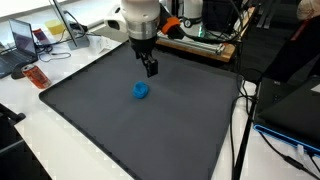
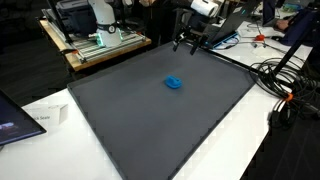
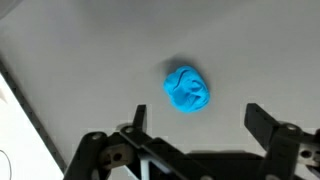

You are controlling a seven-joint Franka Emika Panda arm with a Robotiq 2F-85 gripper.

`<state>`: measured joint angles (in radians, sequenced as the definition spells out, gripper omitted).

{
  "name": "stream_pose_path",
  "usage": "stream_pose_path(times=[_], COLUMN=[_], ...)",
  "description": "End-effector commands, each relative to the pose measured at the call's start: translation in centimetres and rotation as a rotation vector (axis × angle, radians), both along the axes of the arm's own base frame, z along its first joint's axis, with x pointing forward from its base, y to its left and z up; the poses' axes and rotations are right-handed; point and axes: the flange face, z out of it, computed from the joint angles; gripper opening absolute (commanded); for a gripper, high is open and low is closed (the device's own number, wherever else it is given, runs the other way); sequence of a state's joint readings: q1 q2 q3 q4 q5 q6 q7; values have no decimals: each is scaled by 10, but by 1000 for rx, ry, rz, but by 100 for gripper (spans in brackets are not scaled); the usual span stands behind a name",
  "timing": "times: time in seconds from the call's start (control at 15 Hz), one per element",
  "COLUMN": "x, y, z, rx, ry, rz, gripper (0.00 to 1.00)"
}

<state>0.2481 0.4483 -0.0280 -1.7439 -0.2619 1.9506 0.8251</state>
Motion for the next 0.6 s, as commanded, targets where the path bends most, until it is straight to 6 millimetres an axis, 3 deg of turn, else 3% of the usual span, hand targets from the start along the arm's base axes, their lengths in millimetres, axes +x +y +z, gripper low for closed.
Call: stream_pose_path(times=[0.0,0.53], x=[14,27], y=[11,35], z=[-3,-35], rx=[-71,-218], ry=[-21,21], rz=[-57,-196], gripper=[100,100])
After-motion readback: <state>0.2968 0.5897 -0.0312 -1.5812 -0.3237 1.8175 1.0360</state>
